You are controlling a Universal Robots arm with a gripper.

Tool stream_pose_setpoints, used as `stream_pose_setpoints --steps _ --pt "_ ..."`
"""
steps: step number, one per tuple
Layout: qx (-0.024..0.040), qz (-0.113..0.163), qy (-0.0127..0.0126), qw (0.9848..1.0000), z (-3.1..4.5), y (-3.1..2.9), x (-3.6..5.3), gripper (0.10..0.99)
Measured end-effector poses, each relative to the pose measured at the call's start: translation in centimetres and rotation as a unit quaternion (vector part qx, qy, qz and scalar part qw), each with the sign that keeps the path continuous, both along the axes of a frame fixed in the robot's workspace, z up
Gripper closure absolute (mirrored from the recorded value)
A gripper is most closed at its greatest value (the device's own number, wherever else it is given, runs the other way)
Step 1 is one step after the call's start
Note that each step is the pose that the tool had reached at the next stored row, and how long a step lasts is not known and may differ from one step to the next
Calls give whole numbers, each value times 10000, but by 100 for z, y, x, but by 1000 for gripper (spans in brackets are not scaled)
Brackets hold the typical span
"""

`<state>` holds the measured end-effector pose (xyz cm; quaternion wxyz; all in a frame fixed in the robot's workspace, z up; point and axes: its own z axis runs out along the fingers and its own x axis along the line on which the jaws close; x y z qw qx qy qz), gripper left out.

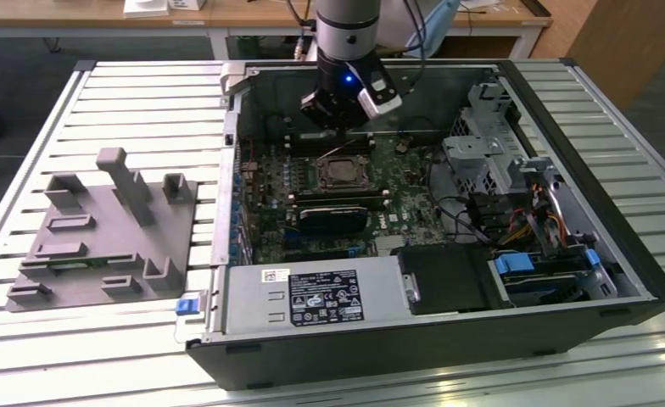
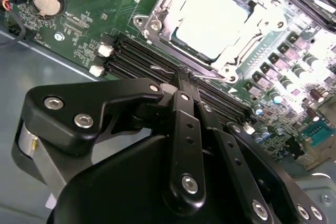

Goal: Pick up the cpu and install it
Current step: 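Install the first cpu locking lever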

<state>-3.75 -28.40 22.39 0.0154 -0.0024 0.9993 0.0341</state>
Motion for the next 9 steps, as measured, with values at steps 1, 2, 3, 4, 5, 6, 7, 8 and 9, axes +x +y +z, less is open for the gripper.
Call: stream_pose_setpoints --steps 1,2,3,4,5,6,7,8,9 --pt "1 0 -1 10000 -5 1 8 980" --pt "2 0 -2 10000 -11 2 16 980" --pt "2 0 -1 10000 -17 3 23 980" --pt "1 0 -1 10000 -23 3 30 980" --pt "1 0 -1 10000 -31 3 41 980" --pt "1 0 -1 10000 -40 3 51 980" --pt "2 0 -1 10000 -49 3 61 980" --pt "1 0 -1 10000 -59 3 70 980" --pt "1 0 -1 10000 -70 3 76 980"
